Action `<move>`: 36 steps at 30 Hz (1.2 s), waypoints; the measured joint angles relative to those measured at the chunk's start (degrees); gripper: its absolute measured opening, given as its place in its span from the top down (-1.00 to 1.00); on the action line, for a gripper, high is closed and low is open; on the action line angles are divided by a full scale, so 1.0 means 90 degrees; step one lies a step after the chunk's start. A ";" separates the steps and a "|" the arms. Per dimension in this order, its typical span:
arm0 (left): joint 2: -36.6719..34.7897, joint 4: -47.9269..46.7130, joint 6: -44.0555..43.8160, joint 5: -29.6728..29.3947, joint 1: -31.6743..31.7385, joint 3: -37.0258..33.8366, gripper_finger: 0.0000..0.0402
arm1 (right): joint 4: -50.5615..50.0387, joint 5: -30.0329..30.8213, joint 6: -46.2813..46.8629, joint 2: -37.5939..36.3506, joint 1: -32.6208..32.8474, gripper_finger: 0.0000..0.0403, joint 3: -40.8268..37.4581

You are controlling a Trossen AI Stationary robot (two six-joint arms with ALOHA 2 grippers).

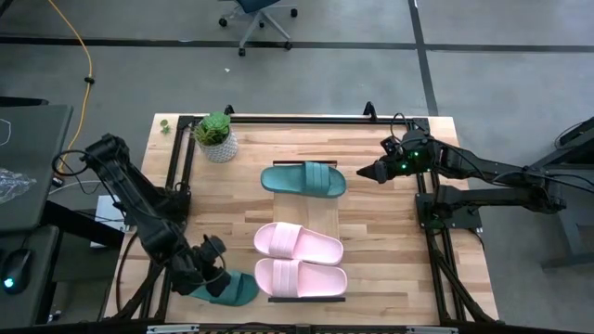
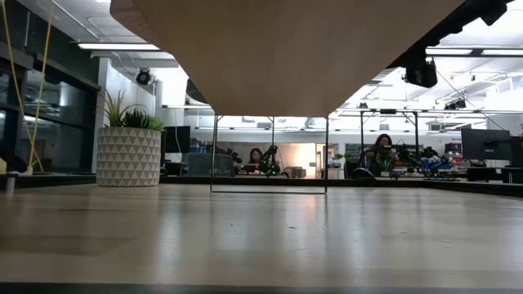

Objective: Pick and place slides into the shelf
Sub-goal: Put the green slides on the shelf

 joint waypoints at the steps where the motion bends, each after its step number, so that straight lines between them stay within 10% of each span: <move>1: 0.0049 0.0023 0.0000 -0.0002 0.0001 0.0000 0.22 | -0.0004 0.0000 -0.0007 0.0000 0.0000 0.27 0.0000; 22: -0.0942 -0.1931 0.0969 0.0012 -0.0392 -0.0190 0.22 | 0.0423 0.0270 0.0261 0.0002 0.0000 0.27 0.0000; 36: -0.1675 0.1323 0.0782 -0.0863 -0.1343 -0.2478 0.32 | 0.0860 0.0785 0.0710 0.0002 0.0002 0.27 0.0000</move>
